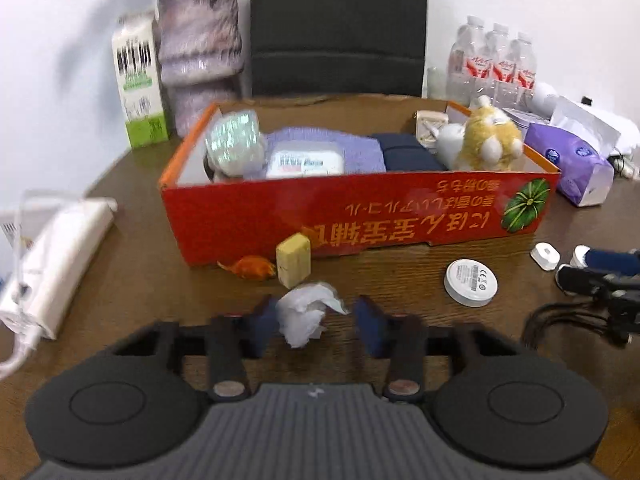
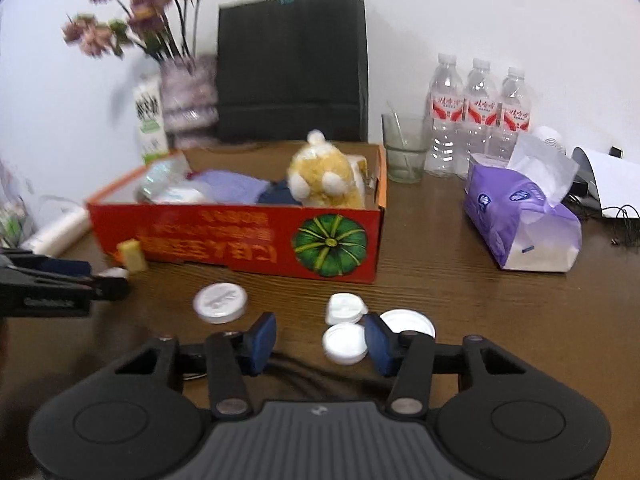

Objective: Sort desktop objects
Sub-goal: 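Grasp the crumpled white tissue with the left tool while the right tool grasps a small white cap, then carry the tissue and white cap into the box and open both tools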

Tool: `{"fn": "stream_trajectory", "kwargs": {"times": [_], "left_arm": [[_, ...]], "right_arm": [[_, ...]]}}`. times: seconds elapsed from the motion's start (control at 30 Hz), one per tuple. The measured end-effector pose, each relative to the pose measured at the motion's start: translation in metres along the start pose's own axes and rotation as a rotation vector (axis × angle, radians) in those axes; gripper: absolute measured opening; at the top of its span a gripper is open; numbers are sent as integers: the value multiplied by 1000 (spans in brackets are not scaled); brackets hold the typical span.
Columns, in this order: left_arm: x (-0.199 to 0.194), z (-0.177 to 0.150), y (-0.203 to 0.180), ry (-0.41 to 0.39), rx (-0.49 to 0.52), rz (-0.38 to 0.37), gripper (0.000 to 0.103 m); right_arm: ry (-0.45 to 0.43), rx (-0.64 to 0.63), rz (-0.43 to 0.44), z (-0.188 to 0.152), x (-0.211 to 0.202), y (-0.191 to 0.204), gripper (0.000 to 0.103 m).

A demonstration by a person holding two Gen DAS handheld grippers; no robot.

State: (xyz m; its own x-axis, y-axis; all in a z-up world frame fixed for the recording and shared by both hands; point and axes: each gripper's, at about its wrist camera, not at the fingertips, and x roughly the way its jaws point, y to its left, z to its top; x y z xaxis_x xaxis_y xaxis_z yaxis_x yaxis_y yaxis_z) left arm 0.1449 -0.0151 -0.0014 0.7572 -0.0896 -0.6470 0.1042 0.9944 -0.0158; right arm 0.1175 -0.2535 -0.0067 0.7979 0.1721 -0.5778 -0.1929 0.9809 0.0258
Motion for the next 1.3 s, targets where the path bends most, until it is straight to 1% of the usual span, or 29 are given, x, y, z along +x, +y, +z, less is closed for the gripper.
{"fn": "stream_trajectory", "kwargs": {"times": [0.03,0.07,0.1,0.13,0.23,0.3,0.33,0.37,0.47,0.53,0.67,0.77,0.8,0.87,0.93,1.0,1.1,1.13,1.2,1.23,1.3], "left_arm": [[4,-1,3,12,-14,-9,26],[3,-3,6,-6,-25,-14,24],[3,-4,7,-9,-29,-13,20],[2,-5,8,-15,-26,-14,19],[-1,-6,7,-20,-13,-35,18],[-3,-9,3,-30,16,-37,17],[-5,-9,1,-36,26,-37,16],[-7,-9,-2,-43,34,-39,16],[-18,-9,-8,-75,45,-66,16],[-31,-9,-12,-100,33,-68,15],[-68,-18,-21,-119,-8,-76,16],[-98,-36,-32,-126,-5,-110,16],[-106,-42,-37,-127,11,-111,16],[-124,-53,-47,-140,55,-94,16],[-141,-61,-55,-156,84,-77,16],[-158,-68,-57,-167,72,-82,16],[-177,-82,-55,-154,31,-89,16],[-182,-88,-55,-145,18,-101,17],[-194,-102,-56,-132,1,-144,17],[-200,-108,-58,-134,3,-156,17],[-211,-115,-62,-152,14,-160,17]], "right_arm": [[13,-2,3,0,7,-1,43],[18,-9,0,-1,12,-2,42],[18,-22,-14,-1,16,-3,41],[26,-25,-17,-1,19,-4,41],[36,11,18,-3,22,-13,39],[30,-5,5,-5,20,-12,30],[26,-8,1,-5,19,-11,18],[26,-11,6,-6,18,-10,9],[5,-3,9,-6,13,-10,9],[-27,9,4,-2,5,-9,9],[-124,33,0,2,-33,-1,9],[-155,73,48,-9,-62,9,9],[-151,85,84,-15,-71,13,9],[-145,106,138,-23,-84,19,9],[-149,92,150,-30,-99,28,9],[-167,85,155,-36,-115,35,9],[-188,102,184,-49,-144,45,9],[-185,114,202,-54,-152,46,9],[-179,149,268,-65,-171,48,9],[-185,154,282,-70,-181,50,9],[-197,140,275,-76,-195,54,9]]}}
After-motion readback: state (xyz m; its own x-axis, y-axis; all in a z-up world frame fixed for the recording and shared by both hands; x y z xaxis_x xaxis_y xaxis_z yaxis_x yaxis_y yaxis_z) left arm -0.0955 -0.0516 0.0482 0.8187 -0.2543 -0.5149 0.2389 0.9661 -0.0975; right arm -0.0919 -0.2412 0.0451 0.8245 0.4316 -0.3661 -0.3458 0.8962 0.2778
